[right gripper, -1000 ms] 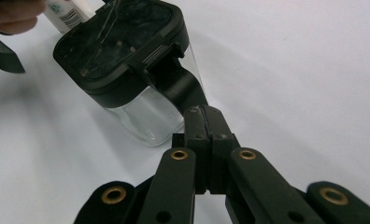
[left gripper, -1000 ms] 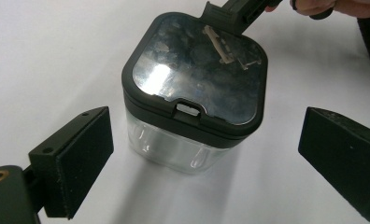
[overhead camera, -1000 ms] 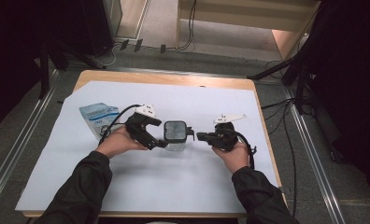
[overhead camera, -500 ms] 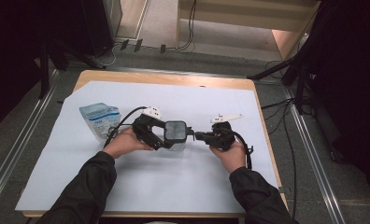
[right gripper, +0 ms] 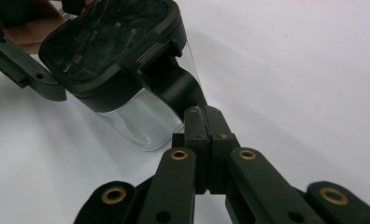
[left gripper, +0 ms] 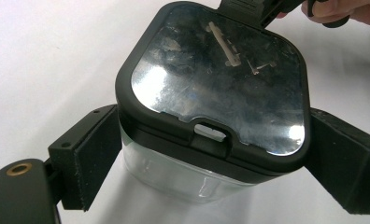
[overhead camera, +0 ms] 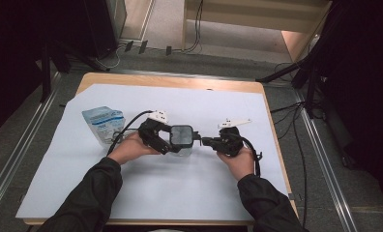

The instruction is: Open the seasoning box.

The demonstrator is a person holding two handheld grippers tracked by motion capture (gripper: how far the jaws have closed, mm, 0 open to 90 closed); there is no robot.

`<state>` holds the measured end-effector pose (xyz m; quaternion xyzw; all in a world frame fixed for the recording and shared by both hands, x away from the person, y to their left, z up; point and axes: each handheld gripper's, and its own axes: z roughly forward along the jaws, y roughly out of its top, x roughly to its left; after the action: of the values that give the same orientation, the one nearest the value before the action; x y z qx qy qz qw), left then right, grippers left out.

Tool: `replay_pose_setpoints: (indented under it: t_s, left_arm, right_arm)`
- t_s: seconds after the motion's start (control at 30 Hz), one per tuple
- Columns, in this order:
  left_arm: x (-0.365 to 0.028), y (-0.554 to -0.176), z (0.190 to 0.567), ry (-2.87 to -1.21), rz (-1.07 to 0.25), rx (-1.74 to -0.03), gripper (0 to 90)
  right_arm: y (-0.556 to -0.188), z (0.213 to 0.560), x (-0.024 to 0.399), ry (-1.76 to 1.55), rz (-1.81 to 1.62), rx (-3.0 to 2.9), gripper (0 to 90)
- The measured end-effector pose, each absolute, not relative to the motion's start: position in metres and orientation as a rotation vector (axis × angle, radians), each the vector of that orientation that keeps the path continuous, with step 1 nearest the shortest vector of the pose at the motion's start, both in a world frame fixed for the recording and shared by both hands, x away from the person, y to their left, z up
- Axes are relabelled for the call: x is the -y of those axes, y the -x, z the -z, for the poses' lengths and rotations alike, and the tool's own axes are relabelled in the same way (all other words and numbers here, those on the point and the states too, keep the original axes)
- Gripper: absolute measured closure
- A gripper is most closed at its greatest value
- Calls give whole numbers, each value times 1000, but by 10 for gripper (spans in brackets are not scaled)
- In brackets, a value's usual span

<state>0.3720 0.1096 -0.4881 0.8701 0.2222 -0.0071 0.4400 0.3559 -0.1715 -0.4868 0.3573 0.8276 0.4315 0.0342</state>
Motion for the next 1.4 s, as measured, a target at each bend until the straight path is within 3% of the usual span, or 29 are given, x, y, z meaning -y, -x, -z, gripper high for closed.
replay_pose_setpoints:
  t_s: [1.1,1.4]
  left_arm:
    - [-121,-364,470,-2163,2,-569,170]
    - [-127,-362,463,-2152,-12,-564,264]
  right_arm:
    - [-355,486,171,-1104,-1326,-2544,900]
    - [-356,486,171,-1103,-1328,-2543,900]
